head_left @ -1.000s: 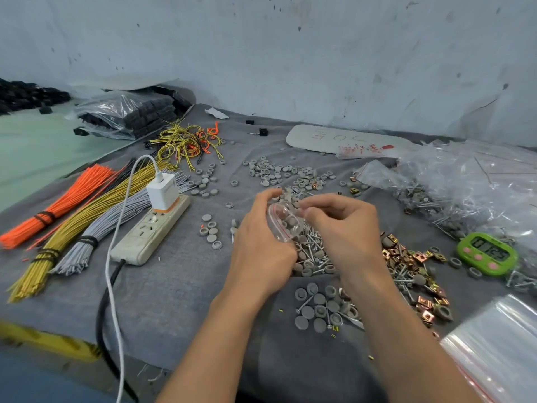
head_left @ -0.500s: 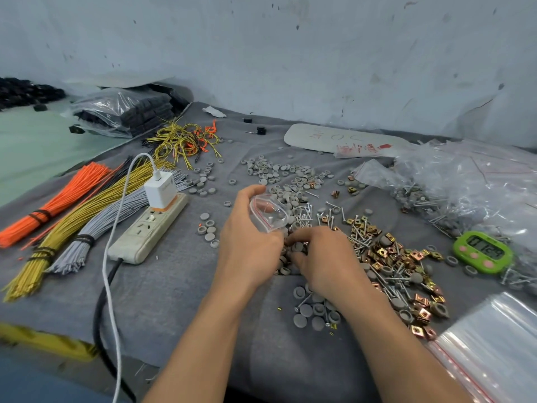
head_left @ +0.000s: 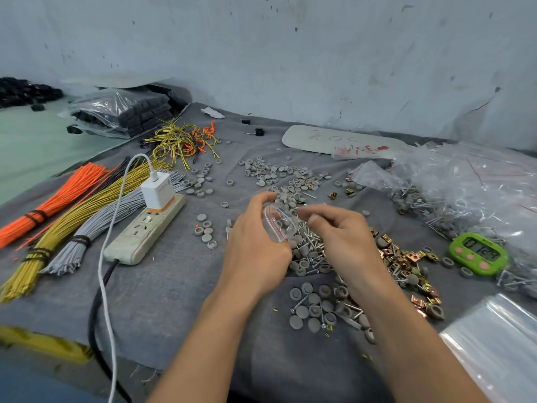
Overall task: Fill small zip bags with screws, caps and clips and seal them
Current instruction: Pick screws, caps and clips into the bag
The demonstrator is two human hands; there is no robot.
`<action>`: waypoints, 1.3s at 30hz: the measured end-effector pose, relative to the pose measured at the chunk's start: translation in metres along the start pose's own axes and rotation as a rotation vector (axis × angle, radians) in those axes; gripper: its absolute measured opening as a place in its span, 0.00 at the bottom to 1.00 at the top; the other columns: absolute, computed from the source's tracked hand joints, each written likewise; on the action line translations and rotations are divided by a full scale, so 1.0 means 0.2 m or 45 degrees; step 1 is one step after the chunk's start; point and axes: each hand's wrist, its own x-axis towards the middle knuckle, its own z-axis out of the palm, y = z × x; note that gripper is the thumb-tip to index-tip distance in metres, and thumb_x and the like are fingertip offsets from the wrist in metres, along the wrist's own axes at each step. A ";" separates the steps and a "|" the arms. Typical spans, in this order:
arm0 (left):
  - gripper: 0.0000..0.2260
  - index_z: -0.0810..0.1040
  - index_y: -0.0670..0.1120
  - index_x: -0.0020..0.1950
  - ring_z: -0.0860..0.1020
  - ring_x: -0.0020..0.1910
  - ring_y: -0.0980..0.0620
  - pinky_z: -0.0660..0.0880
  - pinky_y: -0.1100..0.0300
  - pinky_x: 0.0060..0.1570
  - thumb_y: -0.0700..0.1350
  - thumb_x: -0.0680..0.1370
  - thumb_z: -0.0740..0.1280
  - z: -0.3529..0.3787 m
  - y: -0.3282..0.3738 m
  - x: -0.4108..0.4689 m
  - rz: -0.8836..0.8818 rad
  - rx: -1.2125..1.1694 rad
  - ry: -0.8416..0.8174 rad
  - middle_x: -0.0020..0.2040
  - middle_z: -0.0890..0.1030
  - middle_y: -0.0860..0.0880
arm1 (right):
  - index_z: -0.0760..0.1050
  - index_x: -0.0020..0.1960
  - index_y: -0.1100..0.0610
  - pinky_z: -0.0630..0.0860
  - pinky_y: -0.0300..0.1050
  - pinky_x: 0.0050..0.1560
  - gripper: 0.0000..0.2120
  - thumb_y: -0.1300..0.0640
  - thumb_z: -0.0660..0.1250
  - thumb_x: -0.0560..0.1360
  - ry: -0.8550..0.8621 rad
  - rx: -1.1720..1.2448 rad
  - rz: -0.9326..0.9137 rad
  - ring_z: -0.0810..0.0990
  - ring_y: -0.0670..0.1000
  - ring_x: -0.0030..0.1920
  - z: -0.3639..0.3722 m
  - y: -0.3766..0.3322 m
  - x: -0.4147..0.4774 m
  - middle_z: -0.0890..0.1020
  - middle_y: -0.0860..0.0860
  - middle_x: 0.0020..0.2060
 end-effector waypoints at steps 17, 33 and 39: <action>0.18 0.75 0.60 0.55 0.76 0.46 0.60 0.67 0.70 0.39 0.41 0.70 0.69 0.05 0.00 0.01 0.050 0.132 -0.010 0.48 0.81 0.60 | 0.88 0.42 0.46 0.78 0.33 0.45 0.09 0.59 0.74 0.74 0.090 0.029 -0.179 0.84 0.38 0.43 0.04 -0.07 -0.05 0.87 0.37 0.40; 0.22 0.77 0.59 0.55 0.76 0.51 0.71 0.67 0.79 0.44 0.36 0.68 0.73 -0.03 -0.02 0.03 0.076 -0.186 0.237 0.49 0.81 0.67 | 0.83 0.60 0.44 0.80 0.46 0.57 0.17 0.61 0.70 0.76 -0.065 -0.959 0.172 0.83 0.53 0.55 0.10 0.00 -0.05 0.86 0.49 0.53; 0.21 0.75 0.62 0.56 0.78 0.51 0.66 0.70 0.72 0.46 0.41 0.69 0.72 -0.04 -0.03 0.03 0.049 -0.119 0.155 0.50 0.81 0.65 | 0.86 0.56 0.47 0.77 0.33 0.50 0.13 0.61 0.76 0.74 0.117 -0.602 -0.038 0.84 0.42 0.45 0.05 0.00 -0.07 0.87 0.45 0.47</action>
